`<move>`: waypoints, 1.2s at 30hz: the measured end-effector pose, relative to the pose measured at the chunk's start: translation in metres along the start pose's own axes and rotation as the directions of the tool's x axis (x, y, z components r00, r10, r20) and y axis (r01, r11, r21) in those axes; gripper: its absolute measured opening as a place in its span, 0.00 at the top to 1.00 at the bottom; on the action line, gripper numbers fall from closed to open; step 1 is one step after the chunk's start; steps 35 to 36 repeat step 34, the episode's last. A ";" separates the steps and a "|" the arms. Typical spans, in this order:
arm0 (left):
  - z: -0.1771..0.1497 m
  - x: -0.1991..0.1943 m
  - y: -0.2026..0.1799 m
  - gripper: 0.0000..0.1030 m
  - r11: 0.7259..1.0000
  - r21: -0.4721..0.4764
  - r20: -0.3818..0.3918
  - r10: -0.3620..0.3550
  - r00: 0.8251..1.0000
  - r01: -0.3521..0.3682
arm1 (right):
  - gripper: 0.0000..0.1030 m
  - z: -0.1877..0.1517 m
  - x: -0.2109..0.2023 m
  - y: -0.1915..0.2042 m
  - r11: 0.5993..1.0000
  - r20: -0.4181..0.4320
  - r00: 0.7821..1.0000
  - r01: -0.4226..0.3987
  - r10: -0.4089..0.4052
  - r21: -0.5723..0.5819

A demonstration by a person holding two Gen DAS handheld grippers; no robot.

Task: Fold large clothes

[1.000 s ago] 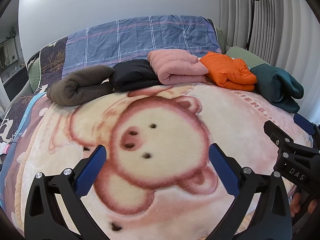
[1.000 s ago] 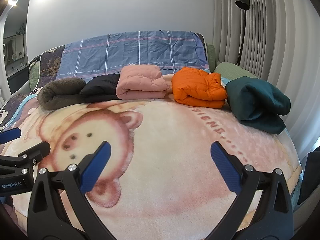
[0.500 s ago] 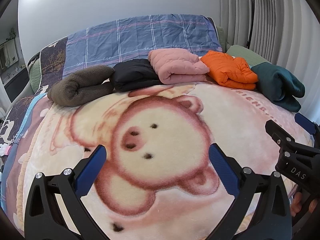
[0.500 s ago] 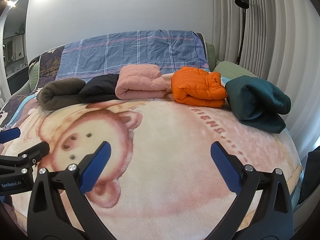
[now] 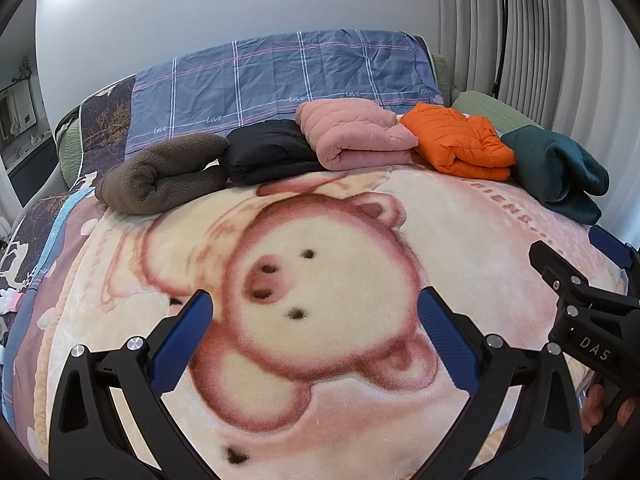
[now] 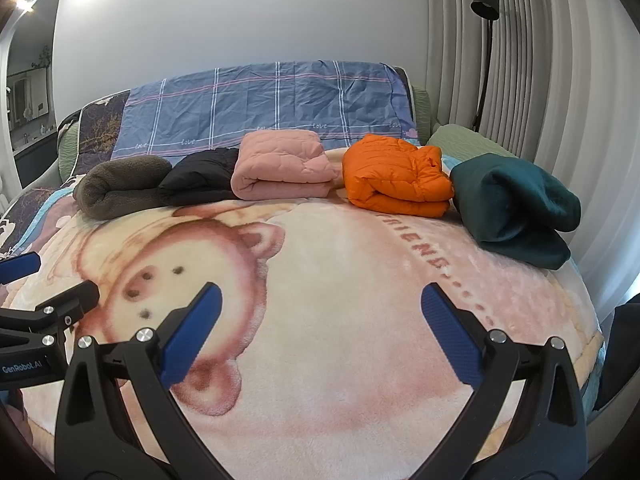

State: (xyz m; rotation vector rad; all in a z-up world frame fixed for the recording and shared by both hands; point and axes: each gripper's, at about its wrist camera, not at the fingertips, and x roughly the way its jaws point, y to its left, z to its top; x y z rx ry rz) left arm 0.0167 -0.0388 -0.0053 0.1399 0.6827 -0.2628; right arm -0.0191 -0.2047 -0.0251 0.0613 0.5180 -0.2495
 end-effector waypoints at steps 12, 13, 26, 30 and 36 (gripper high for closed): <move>-0.002 0.000 0.002 0.01 1.000 0.002 -0.008 0.001 1.000 -0.001 | 0.02 -0.001 0.001 0.000 1.000 -0.006 1.000 0.000 0.000 -0.003; -0.002 0.000 0.003 0.01 1.000 0.003 -0.008 0.001 1.000 -0.001 | 0.02 -0.001 0.001 0.000 1.000 -0.006 1.000 0.000 0.000 -0.004; -0.004 0.002 0.002 0.01 1.000 0.006 -0.013 0.001 1.000 -0.001 | 0.02 -0.004 0.003 -0.001 1.000 -0.009 1.000 0.000 0.000 -0.003; -0.005 0.003 0.003 0.01 1.000 0.007 -0.014 0.002 1.000 -0.002 | 0.02 -0.004 0.003 -0.001 1.000 -0.011 1.000 0.001 -0.001 -0.002; -0.006 0.003 0.003 0.01 1.000 0.007 -0.015 0.002 1.000 -0.002 | 0.02 -0.003 0.003 -0.002 1.000 -0.011 1.000 0.001 -0.001 -0.002</move>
